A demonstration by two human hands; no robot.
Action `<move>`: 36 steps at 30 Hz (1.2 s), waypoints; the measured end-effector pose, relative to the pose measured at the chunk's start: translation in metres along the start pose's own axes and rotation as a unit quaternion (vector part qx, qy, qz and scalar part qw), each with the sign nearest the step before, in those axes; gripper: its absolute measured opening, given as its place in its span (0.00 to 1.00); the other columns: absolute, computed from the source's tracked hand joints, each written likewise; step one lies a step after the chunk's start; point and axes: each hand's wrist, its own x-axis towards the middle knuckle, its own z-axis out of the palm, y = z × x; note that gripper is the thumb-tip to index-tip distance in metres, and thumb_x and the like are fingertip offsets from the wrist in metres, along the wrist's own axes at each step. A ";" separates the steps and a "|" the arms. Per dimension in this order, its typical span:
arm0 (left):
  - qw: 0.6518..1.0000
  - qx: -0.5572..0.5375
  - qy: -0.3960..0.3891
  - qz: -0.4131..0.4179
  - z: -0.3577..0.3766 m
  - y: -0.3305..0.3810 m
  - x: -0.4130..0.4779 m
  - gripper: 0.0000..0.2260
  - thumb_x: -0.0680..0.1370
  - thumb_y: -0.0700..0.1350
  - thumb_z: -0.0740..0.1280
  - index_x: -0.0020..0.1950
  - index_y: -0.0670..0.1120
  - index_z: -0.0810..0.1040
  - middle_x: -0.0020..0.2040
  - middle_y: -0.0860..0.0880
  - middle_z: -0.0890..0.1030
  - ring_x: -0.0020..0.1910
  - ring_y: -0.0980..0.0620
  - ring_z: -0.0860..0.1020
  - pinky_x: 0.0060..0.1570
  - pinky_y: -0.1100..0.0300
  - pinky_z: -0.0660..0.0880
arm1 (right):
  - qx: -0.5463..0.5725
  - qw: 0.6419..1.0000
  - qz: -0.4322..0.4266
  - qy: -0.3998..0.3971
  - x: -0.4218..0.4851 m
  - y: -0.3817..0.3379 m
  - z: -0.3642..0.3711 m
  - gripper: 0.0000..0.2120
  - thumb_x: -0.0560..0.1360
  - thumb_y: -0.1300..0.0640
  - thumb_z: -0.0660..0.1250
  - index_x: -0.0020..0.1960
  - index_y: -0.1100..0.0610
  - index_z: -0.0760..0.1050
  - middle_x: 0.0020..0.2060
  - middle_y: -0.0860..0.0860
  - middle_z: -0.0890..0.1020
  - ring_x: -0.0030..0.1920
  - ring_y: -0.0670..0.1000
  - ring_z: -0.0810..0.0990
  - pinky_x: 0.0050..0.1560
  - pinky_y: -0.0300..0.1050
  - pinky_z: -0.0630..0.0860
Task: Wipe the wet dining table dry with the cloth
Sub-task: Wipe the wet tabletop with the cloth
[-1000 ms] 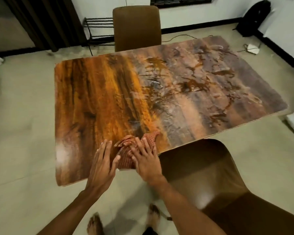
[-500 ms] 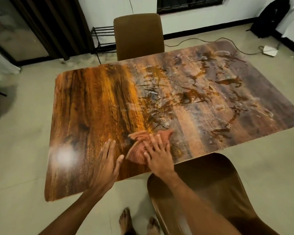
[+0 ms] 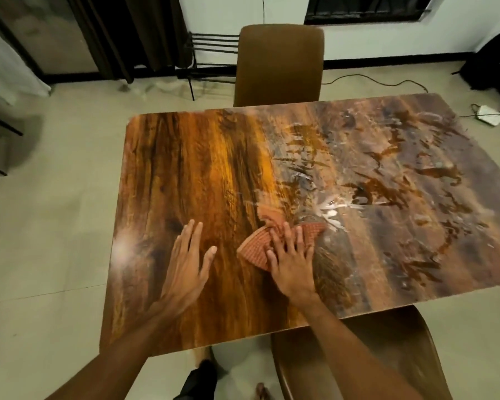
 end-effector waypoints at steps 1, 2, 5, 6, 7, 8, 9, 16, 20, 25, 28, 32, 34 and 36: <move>1.000 -0.002 0.005 -0.002 -0.005 -0.009 0.008 0.30 0.81 0.67 0.47 0.80 0.58 0.44 0.82 0.56 0.46 0.80 0.56 0.46 0.77 0.53 0.44 | 0.011 0.999 0.049 0.006 0.009 -0.003 -0.004 0.29 0.86 0.40 0.45 0.85 0.44 0.45 0.85 0.50 0.40 0.83 0.60 0.36 0.79 0.71 0.39; 1.000 -0.003 0.008 -0.007 -0.009 -0.017 0.016 0.31 0.81 0.67 0.47 0.81 0.56 0.46 0.82 0.54 0.48 0.80 0.54 0.47 0.77 0.53 0.45 | 0.021 0.997 0.078 0.004 0.015 -0.016 -0.006 0.29 0.86 0.41 0.45 0.85 0.45 0.45 0.85 0.52 0.41 0.83 0.62 0.36 0.78 0.72 0.40; 1.000 -0.008 0.001 -0.024 -0.025 -0.035 0.032 0.31 0.82 0.64 0.48 0.81 0.52 0.50 0.82 0.51 0.50 0.81 0.51 0.49 0.78 0.55 0.43 | 0.021 1.000 -0.006 -0.003 0.017 -0.102 0.008 0.29 0.86 0.41 0.47 0.85 0.45 0.46 0.85 0.53 0.43 0.83 0.64 0.37 0.78 0.73 0.43; 1.000 -0.009 -0.001 -0.026 -0.033 -0.042 0.039 0.30 0.82 0.63 0.48 0.81 0.51 0.51 0.82 0.51 0.51 0.80 0.51 0.50 0.78 0.55 0.43 | 0.012 0.997 -0.073 -0.011 0.017 -0.130 0.016 0.29 0.86 0.41 0.47 0.85 0.45 0.47 0.85 0.52 0.44 0.84 0.62 0.39 0.79 0.73 0.45; 1.000 -0.009 0.002 -0.026 -0.039 -0.047 0.043 0.30 0.82 0.62 0.48 0.81 0.50 0.52 0.82 0.50 0.52 0.80 0.51 0.51 0.78 0.55 0.43 | 0.001 0.991 -0.132 -0.021 0.020 -0.147 0.020 0.29 0.86 0.41 0.46 0.85 0.44 0.49 0.85 0.51 0.44 0.84 0.61 0.41 0.79 0.72 0.47; 1.000 -0.001 0.010 -0.024 -0.046 -0.053 0.047 0.30 0.82 0.62 0.48 0.81 0.50 0.53 0.82 0.50 0.53 0.80 0.50 0.52 0.78 0.57 0.41 | -0.011 0.985 -0.169 -0.022 0.031 -0.152 0.019 0.28 0.86 0.40 0.46 0.85 0.44 0.51 0.85 0.50 0.44 0.84 0.59 0.41 0.79 0.72 0.49; 0.999 0.011 0.023 -0.027 -0.054 -0.062 0.053 0.30 0.82 0.62 0.49 0.81 0.49 0.54 0.81 0.49 0.55 0.80 0.50 0.53 0.77 0.61 0.37 | -0.020 0.984 -0.173 -0.020 0.049 -0.150 0.014 0.28 0.86 0.39 0.45 0.84 0.43 0.51 0.85 0.49 0.43 0.84 0.58 0.39 0.80 0.72 0.49; 0.997 -0.029 0.016 -0.070 -0.082 -0.105 0.088 0.33 0.80 0.64 0.49 0.82 0.52 0.50 0.82 0.52 0.50 0.81 0.51 0.50 0.78 0.52 0.46 | -0.002 0.998 0.052 -0.028 0.139 -0.144 -0.023 0.30 0.87 0.41 0.46 0.85 0.46 0.42 0.85 0.54 0.39 0.83 0.64 0.36 0.78 0.76 0.46; 0.997 0.007 0.035 -0.064 -0.085 -0.095 0.109 0.32 0.80 0.64 0.47 0.81 0.51 0.52 0.82 0.51 0.52 0.80 0.51 0.51 0.75 0.56 0.43 | -0.021 0.982 -0.180 -0.058 0.127 -0.202 0.003 0.29 0.86 0.41 0.46 0.85 0.44 0.47 0.85 0.50 0.40 0.84 0.61 0.38 0.79 0.75 0.48; 0.998 0.010 0.046 -0.042 -0.075 -0.056 0.148 0.29 0.83 0.60 0.51 0.81 0.50 0.53 0.82 0.50 0.53 0.80 0.50 0.52 0.73 0.62 0.37 | -0.035 0.996 -0.077 -0.023 0.167 -0.118 -0.021 0.29 0.86 0.39 0.42 0.85 0.42 0.42 0.84 0.48 0.35 0.82 0.57 0.31 0.80 0.70 0.39; 0.999 0.019 0.036 -0.003 -0.055 -0.029 0.172 0.29 0.83 0.59 0.51 0.81 0.49 0.53 0.82 0.50 0.53 0.80 0.52 0.50 0.70 0.70 0.30 | 0.009 0.997 0.075 -0.014 0.181 -0.043 -0.048 0.30 0.86 0.39 0.43 0.85 0.43 0.41 0.84 0.50 0.38 0.83 0.59 0.33 0.80 0.71 0.39; 0.999 0.007 0.002 0.035 -0.018 0.001 0.205 0.31 0.82 0.64 0.48 0.81 0.51 0.51 0.82 0.52 0.50 0.79 0.59 0.45 0.78 0.56 0.44 | 0.022 0.997 0.076 0.002 0.195 -0.058 -0.044 0.30 0.85 0.41 0.43 0.85 0.47 0.44 0.85 0.55 0.42 0.83 0.65 0.37 0.79 0.75 0.44; 0.999 0.025 -0.002 0.042 -0.003 0.013 0.221 0.31 0.82 0.64 0.47 0.81 0.51 0.53 0.82 0.52 0.51 0.79 0.59 0.45 0.78 0.54 0.46 | 0.010 0.999 -0.047 0.007 0.205 -0.078 -0.032 0.30 0.85 0.41 0.44 0.85 0.46 0.47 0.85 0.54 0.44 0.83 0.63 0.39 0.79 0.74 0.48; 0.998 0.037 0.000 0.049 0.005 0.022 0.238 0.31 0.82 0.64 0.47 0.81 0.50 0.55 0.82 0.50 0.53 0.80 0.56 0.48 0.78 0.52 0.48 | -0.003 0.992 -0.128 0.022 0.231 -0.059 -0.035 0.29 0.86 0.40 0.44 0.85 0.45 0.49 0.85 0.50 0.41 0.83 0.59 0.35 0.79 0.72 0.48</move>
